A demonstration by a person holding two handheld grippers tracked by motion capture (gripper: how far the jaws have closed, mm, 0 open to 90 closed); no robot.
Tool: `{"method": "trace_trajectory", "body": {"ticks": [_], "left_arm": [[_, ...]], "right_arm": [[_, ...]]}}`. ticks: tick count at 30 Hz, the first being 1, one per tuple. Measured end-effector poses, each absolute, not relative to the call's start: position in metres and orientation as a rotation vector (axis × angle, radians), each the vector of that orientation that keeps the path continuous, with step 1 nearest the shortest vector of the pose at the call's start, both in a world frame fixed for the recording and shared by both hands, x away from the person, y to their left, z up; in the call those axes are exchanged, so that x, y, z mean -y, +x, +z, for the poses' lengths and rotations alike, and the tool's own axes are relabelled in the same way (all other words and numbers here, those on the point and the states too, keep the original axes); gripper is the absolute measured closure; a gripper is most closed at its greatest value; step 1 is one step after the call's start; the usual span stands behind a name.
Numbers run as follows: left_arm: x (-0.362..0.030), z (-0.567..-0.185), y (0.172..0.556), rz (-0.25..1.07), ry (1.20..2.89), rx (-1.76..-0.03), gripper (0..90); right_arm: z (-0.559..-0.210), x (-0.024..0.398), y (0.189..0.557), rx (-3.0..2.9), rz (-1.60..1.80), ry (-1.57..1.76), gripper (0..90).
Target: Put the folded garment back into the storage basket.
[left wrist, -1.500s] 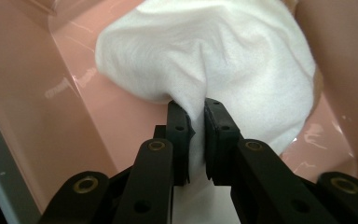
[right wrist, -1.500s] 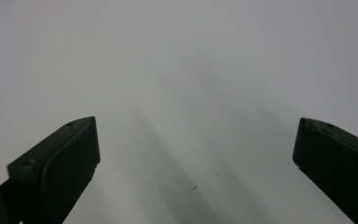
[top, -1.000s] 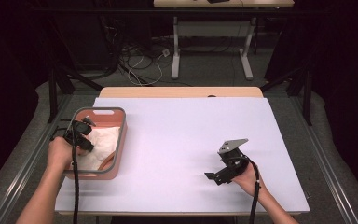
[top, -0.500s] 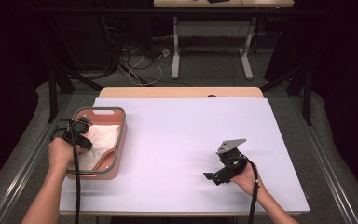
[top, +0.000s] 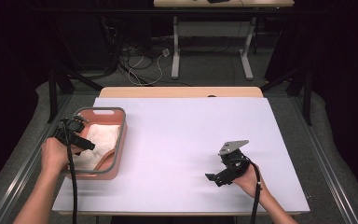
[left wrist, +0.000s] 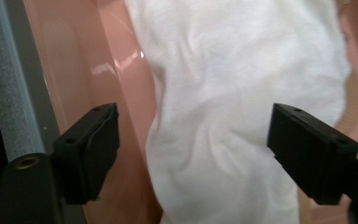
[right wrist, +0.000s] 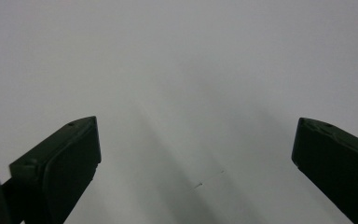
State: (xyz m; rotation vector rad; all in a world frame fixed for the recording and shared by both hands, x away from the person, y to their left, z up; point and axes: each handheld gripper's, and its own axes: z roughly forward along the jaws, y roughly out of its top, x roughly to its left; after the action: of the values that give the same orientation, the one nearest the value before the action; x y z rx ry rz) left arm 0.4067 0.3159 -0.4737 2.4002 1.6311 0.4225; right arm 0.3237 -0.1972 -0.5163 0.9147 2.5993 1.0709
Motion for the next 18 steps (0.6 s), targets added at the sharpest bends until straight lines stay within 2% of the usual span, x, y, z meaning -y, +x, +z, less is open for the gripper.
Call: {"method": "trace_trajectory", "body": {"ticks": [5,18], "left_arm": [[-0.303,-0.461,0.395,0.43,2.433,-1.545,7.0],[-0.256,-0.445,0.358,0.432,2.489,-1.277,2.6]], "right_arm": [[-0.513,0.196,0.323,-2.605,1.058,0.901,1.0],[-0.512,0.193,0.316,-2.658,0.988,0.872,0.3]]}}
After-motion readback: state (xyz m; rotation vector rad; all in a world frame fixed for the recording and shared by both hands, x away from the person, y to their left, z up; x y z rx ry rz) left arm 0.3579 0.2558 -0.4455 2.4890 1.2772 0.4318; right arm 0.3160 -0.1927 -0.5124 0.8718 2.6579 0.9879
